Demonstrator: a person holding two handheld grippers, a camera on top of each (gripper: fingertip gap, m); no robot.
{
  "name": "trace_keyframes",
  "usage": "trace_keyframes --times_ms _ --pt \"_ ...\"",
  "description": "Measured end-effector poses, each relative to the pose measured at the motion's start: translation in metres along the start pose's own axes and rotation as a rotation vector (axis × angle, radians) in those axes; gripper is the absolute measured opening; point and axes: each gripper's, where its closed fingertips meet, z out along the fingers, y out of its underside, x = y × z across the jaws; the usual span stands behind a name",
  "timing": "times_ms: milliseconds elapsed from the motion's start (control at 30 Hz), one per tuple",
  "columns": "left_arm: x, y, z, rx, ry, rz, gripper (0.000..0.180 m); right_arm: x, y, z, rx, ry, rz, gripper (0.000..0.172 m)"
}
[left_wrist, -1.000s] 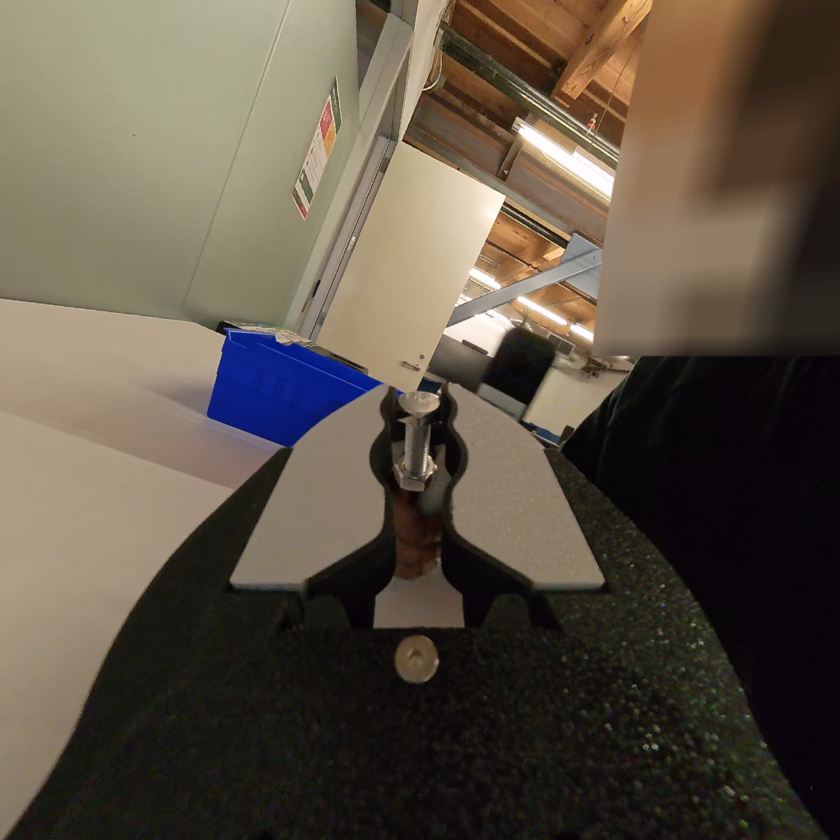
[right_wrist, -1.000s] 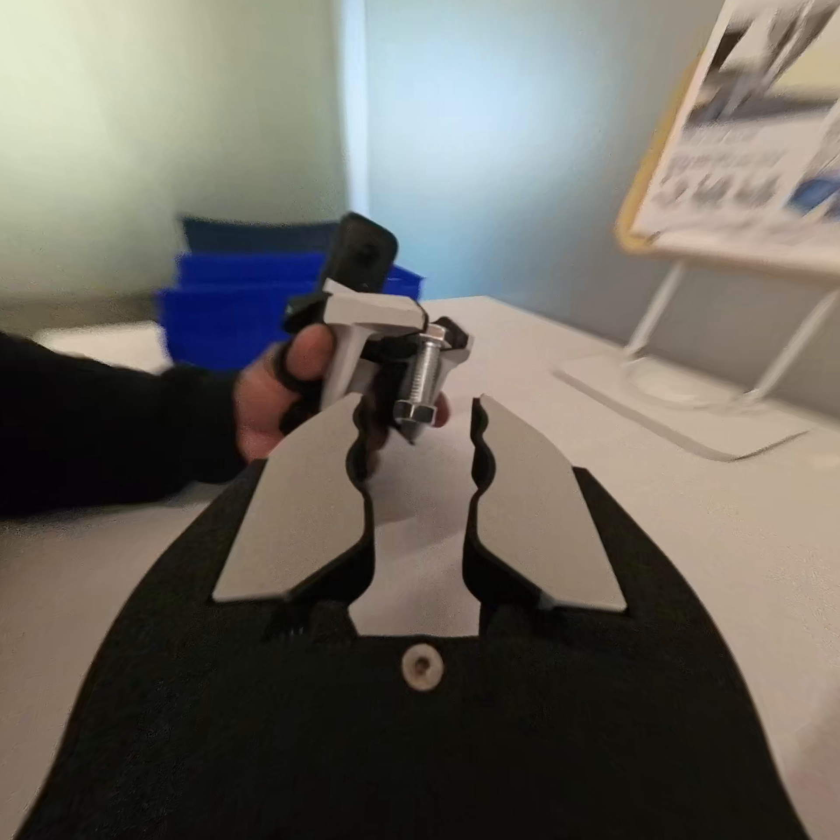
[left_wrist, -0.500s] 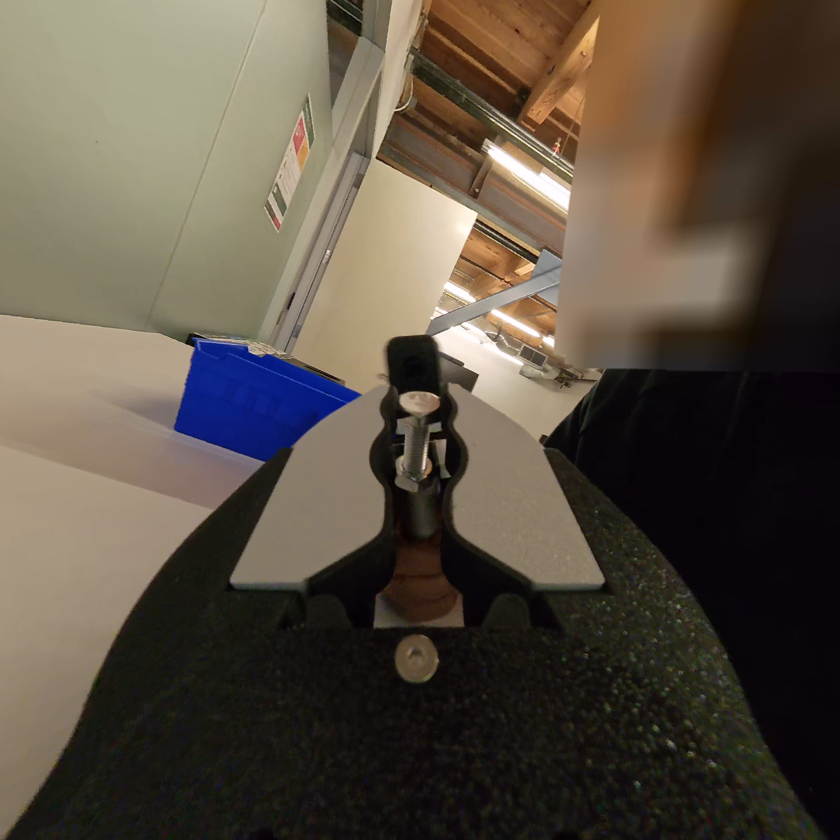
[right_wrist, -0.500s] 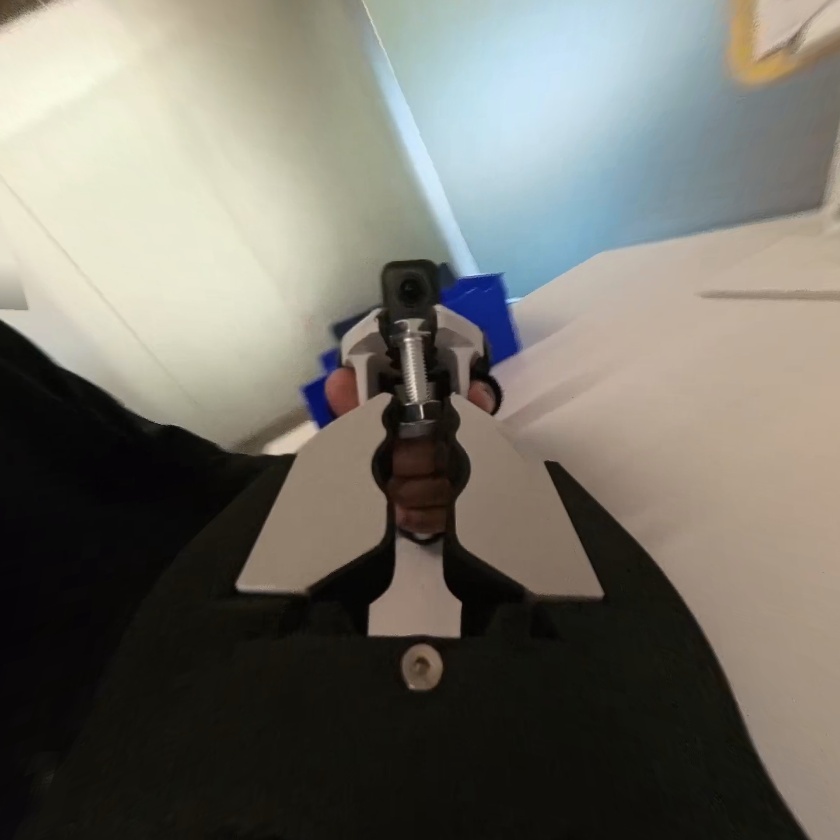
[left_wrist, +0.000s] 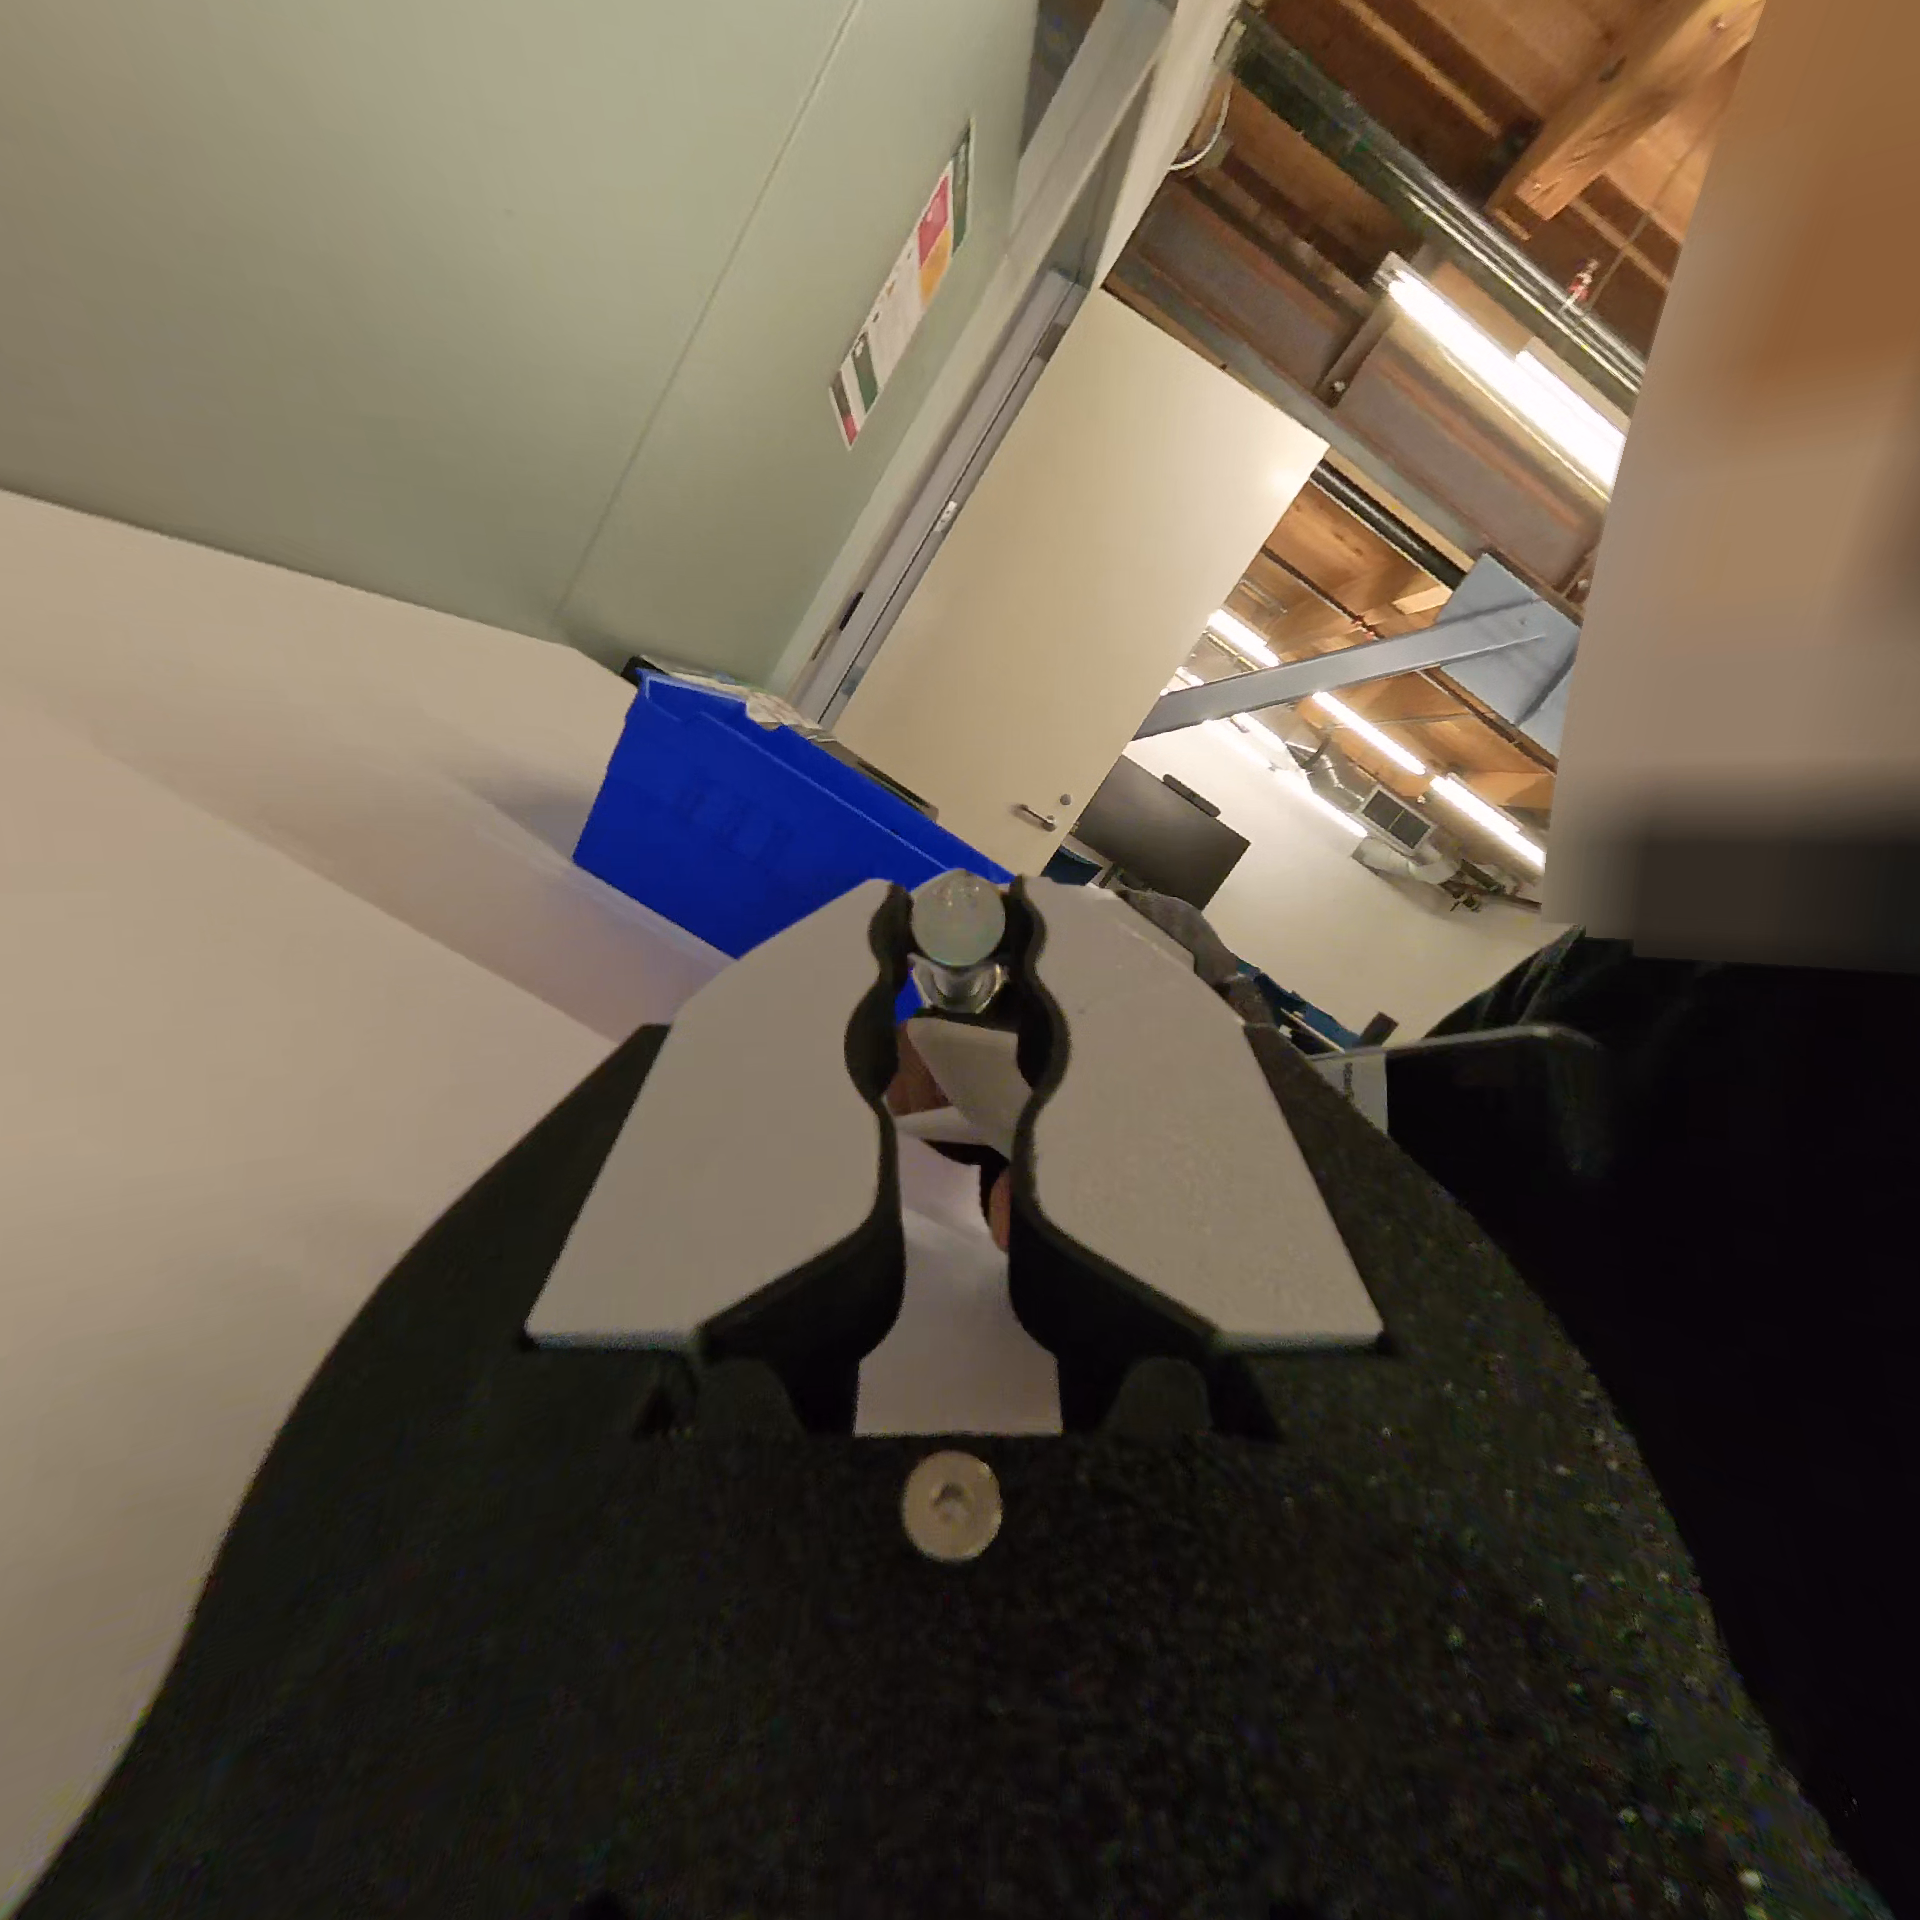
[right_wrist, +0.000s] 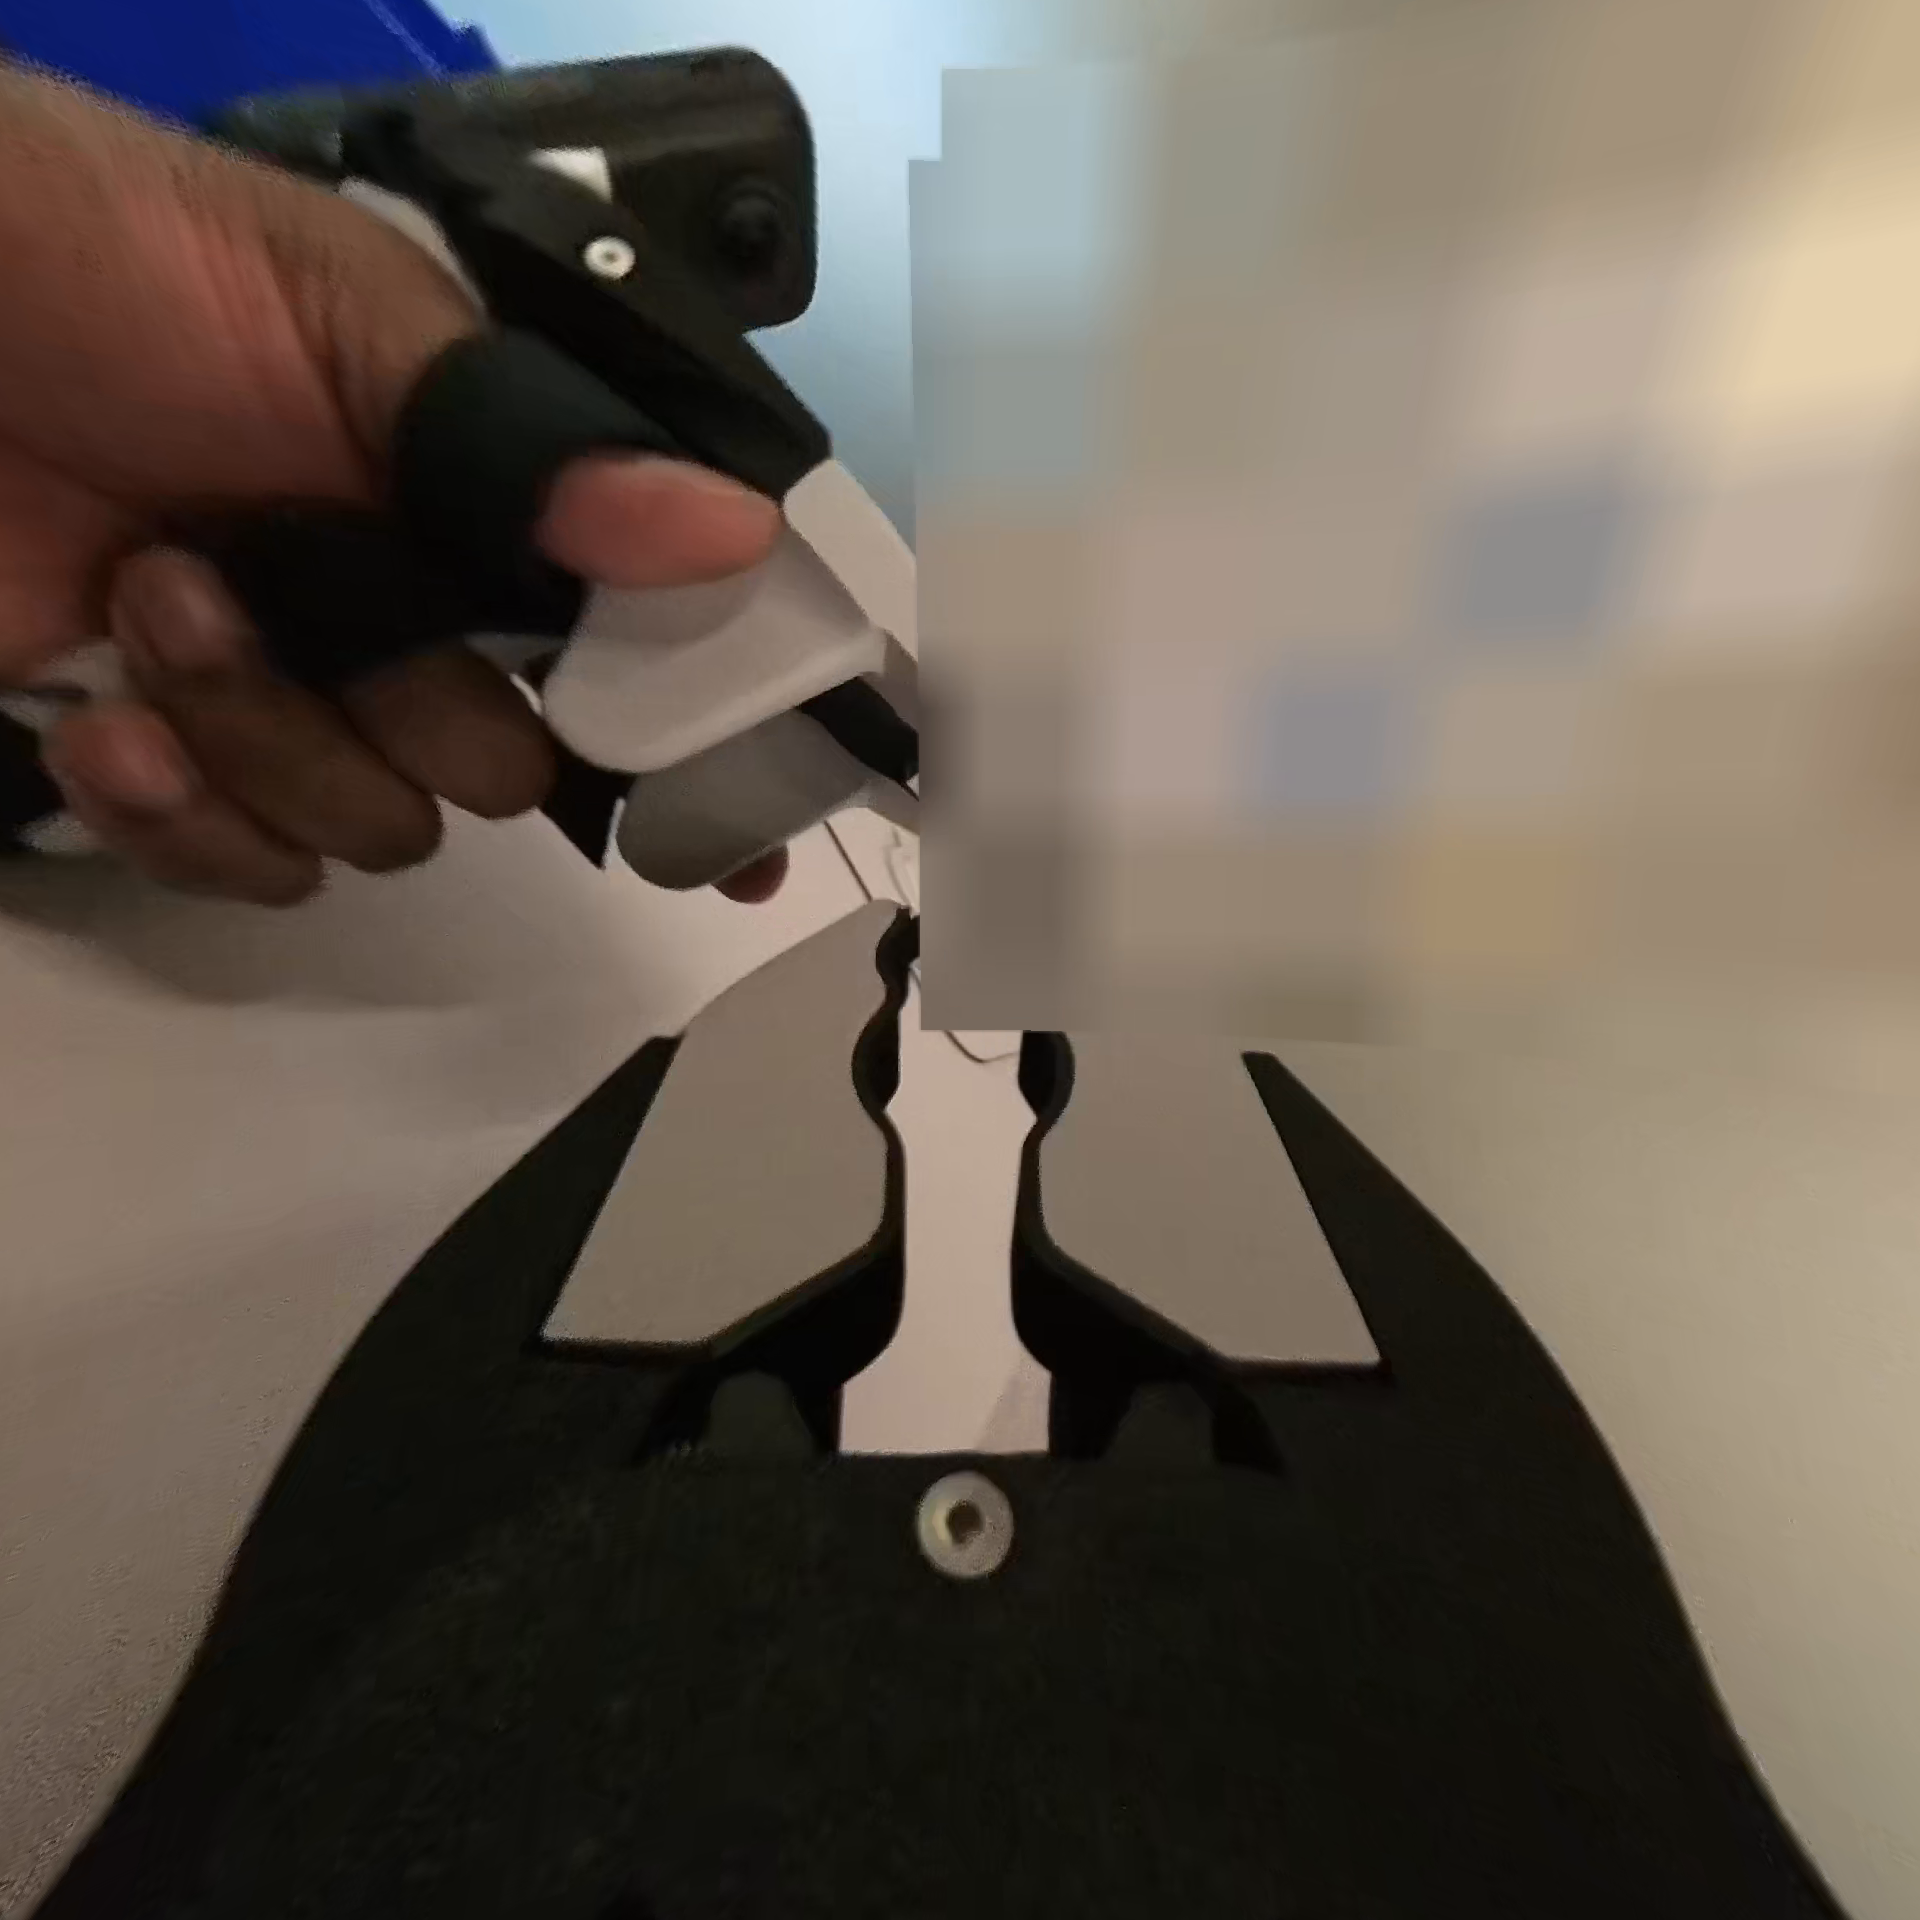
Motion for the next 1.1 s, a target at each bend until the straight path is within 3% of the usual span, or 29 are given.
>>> trace_keyframes --times_ms 133,200,333,533,600,700,767,867,1100 --pt "-0.005 0.0 0.0 0.019 -0.002 -0.157 0.017 0.001 0.002 0.001 -0.011 0.034 -0.166 0.018" --pt "-0.004 -0.005 -0.003 0.063 0.023 -0.197 0.017 -0.002 0.002 0.002 -0.003 -0.01 -0.085 0.025" --pt "-0.004 -0.016 -0.01 0.147 0.053 -0.201 0.017 -0.017 -0.012 -0.001 0.087 -0.29 0.455 0.049" --pt "0.007 -0.019 -0.011 0.149 0.117 -0.097 0.017 -0.013 -0.035 -0.009 0.204 -0.694 1.36 0.054" --pt "0.012 -0.017 -0.01 0.134 0.136 -0.065 0.017 -0.008 -0.034 -0.01 0.224 -0.746 1.527 0.049" --pt "0.015 -0.014 -0.008 0.109 0.15 -0.047 0.017 -0.005 -0.031 -0.01 0.247 -0.762 1.616 0.036" --pt "0.017 -0.012 -0.006 0.095 0.156 -0.043 0.017 -0.002 -0.027 -0.008 0.248 -0.707 1.584 0.018" --pt "0.014 -0.01 -0.006 0.087 0.139 -0.055 0.017 -0.001 -0.021 -0.006 0.226 -0.59 1.351 0.018" --pt "0.008 -0.006 -0.005 0.058 0.102 -0.119 0.017 -0.005 -0.008 -0.004 0.133 -0.177 0.273 0.018"
